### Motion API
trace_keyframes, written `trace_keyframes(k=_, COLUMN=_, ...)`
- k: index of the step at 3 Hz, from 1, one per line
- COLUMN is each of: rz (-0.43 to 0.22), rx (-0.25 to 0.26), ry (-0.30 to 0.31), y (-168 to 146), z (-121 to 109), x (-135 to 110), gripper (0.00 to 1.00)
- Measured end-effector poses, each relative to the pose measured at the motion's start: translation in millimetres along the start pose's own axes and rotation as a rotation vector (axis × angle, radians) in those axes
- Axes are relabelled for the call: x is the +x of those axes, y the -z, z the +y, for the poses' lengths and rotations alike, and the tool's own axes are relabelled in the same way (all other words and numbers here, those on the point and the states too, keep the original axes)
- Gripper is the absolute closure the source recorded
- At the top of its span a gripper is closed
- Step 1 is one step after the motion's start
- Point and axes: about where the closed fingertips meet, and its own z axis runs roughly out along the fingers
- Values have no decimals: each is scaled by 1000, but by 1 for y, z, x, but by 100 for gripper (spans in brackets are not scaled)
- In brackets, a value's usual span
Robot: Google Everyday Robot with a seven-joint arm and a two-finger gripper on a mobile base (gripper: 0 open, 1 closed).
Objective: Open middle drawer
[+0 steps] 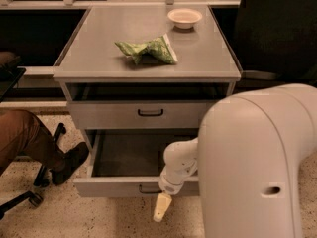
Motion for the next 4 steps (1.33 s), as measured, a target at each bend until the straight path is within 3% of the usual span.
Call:
trace_keyframes(k=1, rz=75, rx=-60, ry=7, y=-6, z=31, x=1, gripper=0)
trace_keyframes(k=3, rz=84, rx=-130, ry=-1, y=-8, z=56, x=5, gripper=0)
trace_keyframes(k=4, rz=84, rx=-130, ry=-1, y=-8, z=56, x=5, gripper=0)
